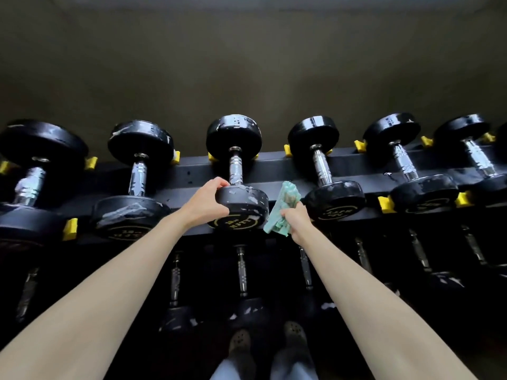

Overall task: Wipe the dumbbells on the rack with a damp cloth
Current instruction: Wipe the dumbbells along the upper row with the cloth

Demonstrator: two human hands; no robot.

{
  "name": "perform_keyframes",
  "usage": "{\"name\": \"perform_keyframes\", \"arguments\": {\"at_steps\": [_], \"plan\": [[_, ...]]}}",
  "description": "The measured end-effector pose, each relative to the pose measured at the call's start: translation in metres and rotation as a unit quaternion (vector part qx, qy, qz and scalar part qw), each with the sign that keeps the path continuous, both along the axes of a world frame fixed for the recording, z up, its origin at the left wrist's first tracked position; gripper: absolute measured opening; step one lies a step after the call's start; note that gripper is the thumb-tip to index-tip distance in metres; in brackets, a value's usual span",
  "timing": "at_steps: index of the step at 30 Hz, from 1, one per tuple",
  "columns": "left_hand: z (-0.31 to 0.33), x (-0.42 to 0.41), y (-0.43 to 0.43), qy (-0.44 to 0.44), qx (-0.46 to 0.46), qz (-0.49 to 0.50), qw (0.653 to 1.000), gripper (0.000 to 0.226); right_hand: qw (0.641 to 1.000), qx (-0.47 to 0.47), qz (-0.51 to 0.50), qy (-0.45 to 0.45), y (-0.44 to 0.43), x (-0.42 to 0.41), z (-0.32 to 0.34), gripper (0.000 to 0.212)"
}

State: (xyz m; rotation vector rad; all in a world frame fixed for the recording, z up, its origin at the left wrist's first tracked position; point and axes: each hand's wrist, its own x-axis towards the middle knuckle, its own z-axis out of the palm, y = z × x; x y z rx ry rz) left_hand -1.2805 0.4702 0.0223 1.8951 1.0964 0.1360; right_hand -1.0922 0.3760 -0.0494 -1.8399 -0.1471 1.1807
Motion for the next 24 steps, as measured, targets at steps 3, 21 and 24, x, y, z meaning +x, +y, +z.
{"name": "perform_keyframes", "arguments": {"at_steps": [3, 21, 24], "plan": [[0.008, -0.007, 0.001, 0.031, 0.001, -0.039, 0.999, 0.052, 0.999, -0.001, 0.016, 0.03, 0.004, -0.009, -0.006, 0.045], [-0.012, -0.041, 0.02, 0.031, 0.072, -0.071, 0.994, 0.069, 0.994, -0.017, 0.032, -0.105, 0.011, -0.004, -0.006, 0.029], [-0.013, -0.04, 0.02, 0.036, 0.078, -0.074, 0.994, 0.068, 0.99, -0.012, 0.105, -0.09, 0.021, -0.012, -0.003, 0.033]]}}
